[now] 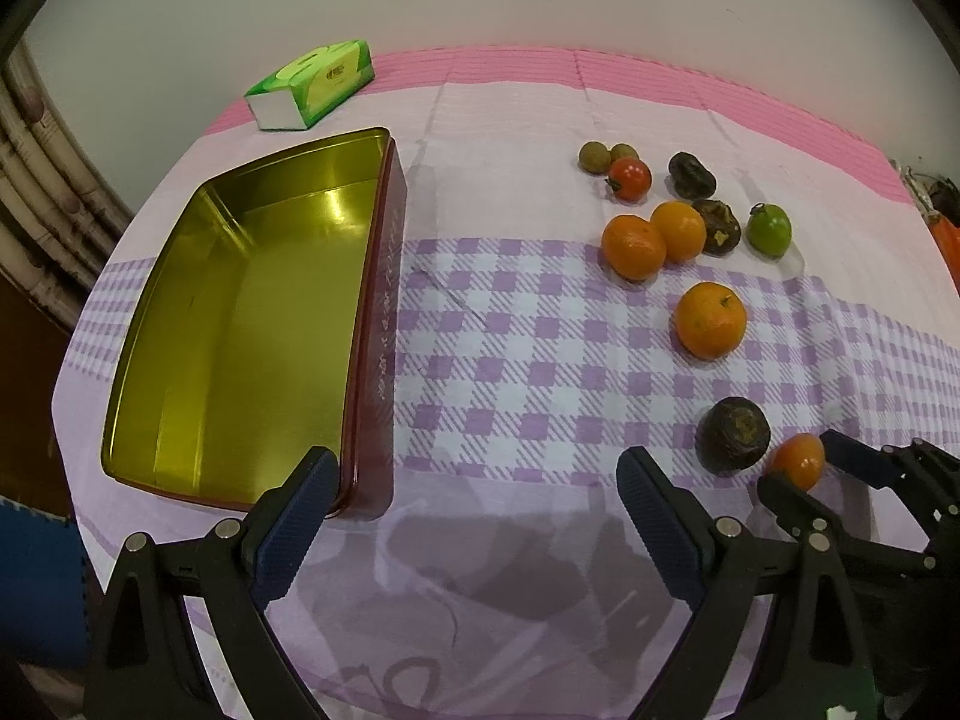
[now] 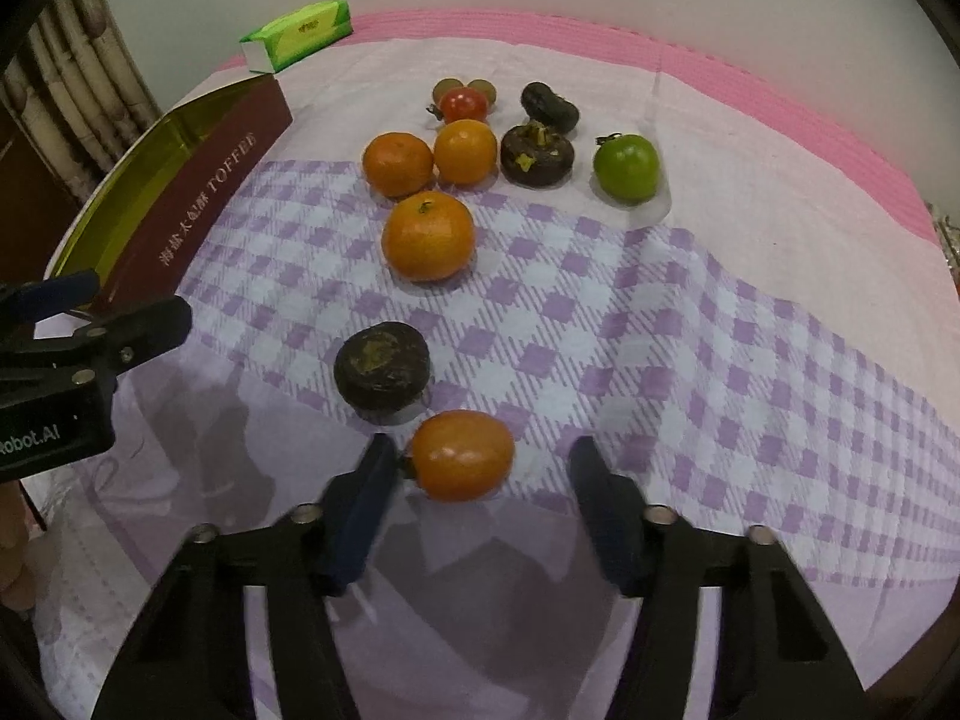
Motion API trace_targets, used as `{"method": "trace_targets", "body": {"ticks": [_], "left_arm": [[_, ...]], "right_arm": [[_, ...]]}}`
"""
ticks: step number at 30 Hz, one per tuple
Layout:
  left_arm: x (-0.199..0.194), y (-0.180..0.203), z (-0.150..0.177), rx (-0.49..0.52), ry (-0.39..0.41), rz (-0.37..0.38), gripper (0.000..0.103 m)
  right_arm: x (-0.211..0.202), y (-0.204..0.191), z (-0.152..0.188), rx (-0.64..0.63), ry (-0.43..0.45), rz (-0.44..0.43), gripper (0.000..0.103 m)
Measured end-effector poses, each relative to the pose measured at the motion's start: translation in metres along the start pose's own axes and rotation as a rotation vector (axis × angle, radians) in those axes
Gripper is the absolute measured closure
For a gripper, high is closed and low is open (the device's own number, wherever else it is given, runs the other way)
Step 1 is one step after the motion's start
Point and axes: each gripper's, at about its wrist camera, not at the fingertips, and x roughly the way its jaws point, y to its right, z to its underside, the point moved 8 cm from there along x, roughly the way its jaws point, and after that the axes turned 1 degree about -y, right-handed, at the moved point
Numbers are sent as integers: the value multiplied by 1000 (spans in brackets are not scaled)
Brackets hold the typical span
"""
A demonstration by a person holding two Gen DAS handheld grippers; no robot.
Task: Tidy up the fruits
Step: 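Move the right tool to the orange-red tomato and close on it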
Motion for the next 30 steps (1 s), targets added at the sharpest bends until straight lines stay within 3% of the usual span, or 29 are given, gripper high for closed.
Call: {"method": "trace_targets", "body": {"ticks": [30], "left_arm": [[3,11,1,32,-14,35,10]], "right_arm": [[9,9,-14,32,-3,-19,51]]}}
